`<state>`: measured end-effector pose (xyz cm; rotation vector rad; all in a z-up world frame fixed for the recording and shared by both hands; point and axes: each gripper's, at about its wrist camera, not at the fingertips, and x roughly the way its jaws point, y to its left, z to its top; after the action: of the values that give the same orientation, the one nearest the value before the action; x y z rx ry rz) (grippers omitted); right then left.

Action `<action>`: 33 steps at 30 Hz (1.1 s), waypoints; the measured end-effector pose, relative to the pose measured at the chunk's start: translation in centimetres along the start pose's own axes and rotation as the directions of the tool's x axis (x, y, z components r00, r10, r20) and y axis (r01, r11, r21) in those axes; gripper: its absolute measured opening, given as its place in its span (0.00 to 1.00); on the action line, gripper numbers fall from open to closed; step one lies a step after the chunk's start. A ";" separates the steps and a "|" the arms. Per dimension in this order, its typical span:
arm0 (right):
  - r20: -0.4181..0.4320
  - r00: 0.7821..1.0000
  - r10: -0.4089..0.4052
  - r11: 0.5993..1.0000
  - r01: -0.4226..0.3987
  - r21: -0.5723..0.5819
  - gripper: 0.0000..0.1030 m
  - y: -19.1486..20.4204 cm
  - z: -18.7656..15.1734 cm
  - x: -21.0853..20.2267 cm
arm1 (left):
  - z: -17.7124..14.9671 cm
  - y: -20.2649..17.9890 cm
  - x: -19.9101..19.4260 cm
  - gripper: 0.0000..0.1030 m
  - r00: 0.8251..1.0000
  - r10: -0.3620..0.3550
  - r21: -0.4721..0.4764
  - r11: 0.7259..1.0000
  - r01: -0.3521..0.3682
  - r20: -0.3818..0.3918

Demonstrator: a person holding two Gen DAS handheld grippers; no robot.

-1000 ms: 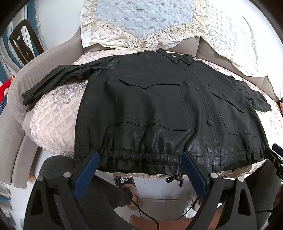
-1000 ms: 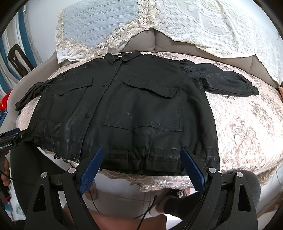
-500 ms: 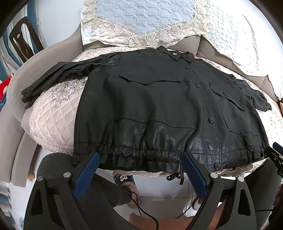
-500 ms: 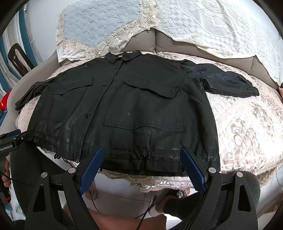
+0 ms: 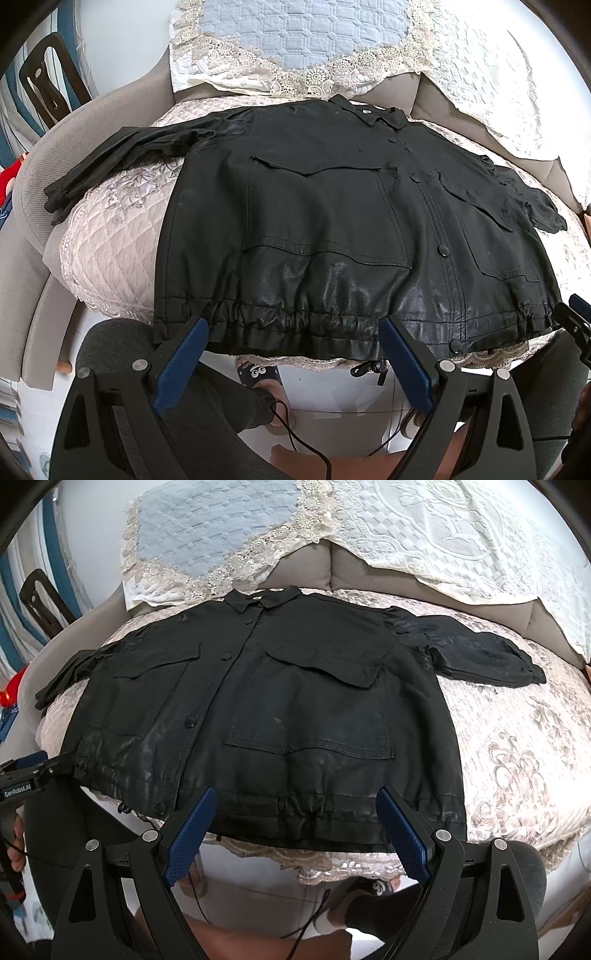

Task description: Fold large clothes

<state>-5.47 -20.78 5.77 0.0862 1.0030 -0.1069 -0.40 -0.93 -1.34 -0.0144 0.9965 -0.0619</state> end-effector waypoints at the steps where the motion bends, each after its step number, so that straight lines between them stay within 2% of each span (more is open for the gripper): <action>1: 0.003 1.000 0.002 1.000 -0.002 0.002 0.86 0.0 0.0 0.0 | 0.0 0.0 0.0 0.92 1.000 -0.001 -0.001 1.000 0.001 -0.001; 15: 0.018 1.000 0.007 1.000 -0.007 -0.002 0.86 0.4 0.3 0.0 | 0.1 0.1 0.2 0.92 1.000 -0.006 0.008 1.000 0.006 0.011; 33: -0.009 1.000 0.013 1.000 -0.013 -0.019 0.86 1.1 1.1 0.9 | 0.6 0.4 0.9 0.92 1.000 -0.003 0.010 1.000 0.003 0.011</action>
<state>-3.93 -19.82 5.62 0.0764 1.0121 -0.0851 0.60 -0.61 -1.81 -0.0068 0.9855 -0.0692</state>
